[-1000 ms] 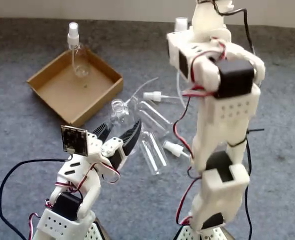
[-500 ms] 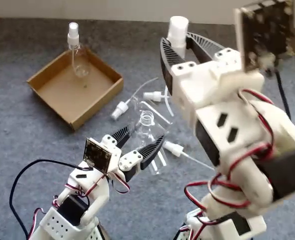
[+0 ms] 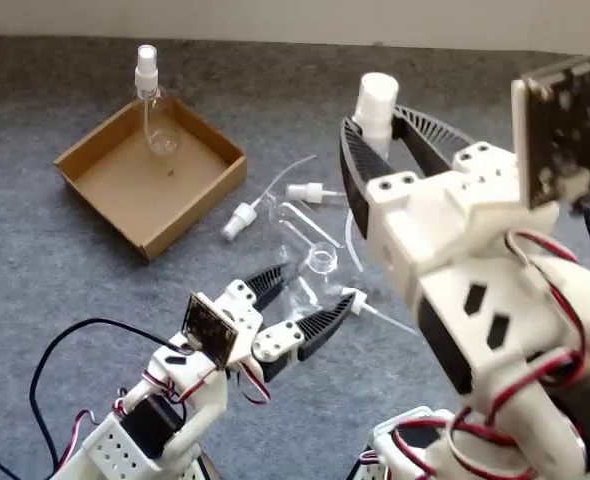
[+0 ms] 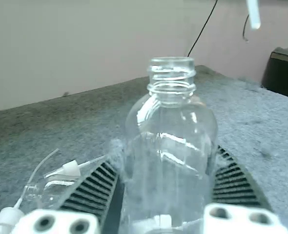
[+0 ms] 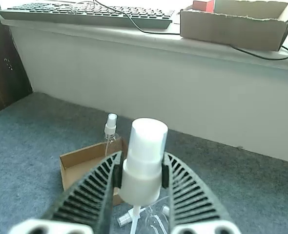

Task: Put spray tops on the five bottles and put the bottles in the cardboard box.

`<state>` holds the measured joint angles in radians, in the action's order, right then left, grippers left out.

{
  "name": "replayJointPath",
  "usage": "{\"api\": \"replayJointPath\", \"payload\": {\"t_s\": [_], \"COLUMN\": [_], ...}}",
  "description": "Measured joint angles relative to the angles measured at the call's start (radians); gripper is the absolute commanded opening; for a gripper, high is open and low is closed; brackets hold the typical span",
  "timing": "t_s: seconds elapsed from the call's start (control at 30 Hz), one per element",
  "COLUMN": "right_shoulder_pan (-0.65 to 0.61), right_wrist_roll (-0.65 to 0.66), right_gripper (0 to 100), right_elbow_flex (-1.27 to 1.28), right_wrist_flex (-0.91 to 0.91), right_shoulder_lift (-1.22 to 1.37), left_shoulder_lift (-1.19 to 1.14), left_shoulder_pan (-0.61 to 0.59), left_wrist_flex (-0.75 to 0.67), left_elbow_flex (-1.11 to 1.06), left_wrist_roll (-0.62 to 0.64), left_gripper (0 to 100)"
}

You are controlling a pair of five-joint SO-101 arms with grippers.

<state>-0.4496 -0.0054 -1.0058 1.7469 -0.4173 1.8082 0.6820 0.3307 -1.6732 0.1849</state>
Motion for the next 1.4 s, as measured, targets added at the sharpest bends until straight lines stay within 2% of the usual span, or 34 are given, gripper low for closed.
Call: {"api": "replayJointPath", "payload": {"t_s": [0.37, 0.57, 1.1, 1.4], "right_shoulder_pan": [0.000, -0.002, -0.003, -0.002], "right_wrist_roll": [0.000, 0.000, 0.000, 0.000], "right_gripper": [3.3, 3.3, 3.3, 3.3], "right_elbow_flex": [0.241, 0.397, 0.910, 0.990], "right_wrist_flex": [-0.083, -0.137, -0.531, -0.552], "right_shoulder_lift": [-0.192, -0.287, -0.552, -0.551], "left_shoulder_lift": [0.000, 0.000, 0.000, 0.000], "left_shoulder_pan": [0.029, 0.114, 0.133, 0.135], "left_wrist_flex": [-0.025, -0.025, -0.025, -0.025], "left_elbow_flex": [0.000, 0.000, 0.000, 0.000], "left_wrist_roll": [0.000, 0.000, 0.000, 0.000], "left_gripper": [8, 8, 8, 8]}}
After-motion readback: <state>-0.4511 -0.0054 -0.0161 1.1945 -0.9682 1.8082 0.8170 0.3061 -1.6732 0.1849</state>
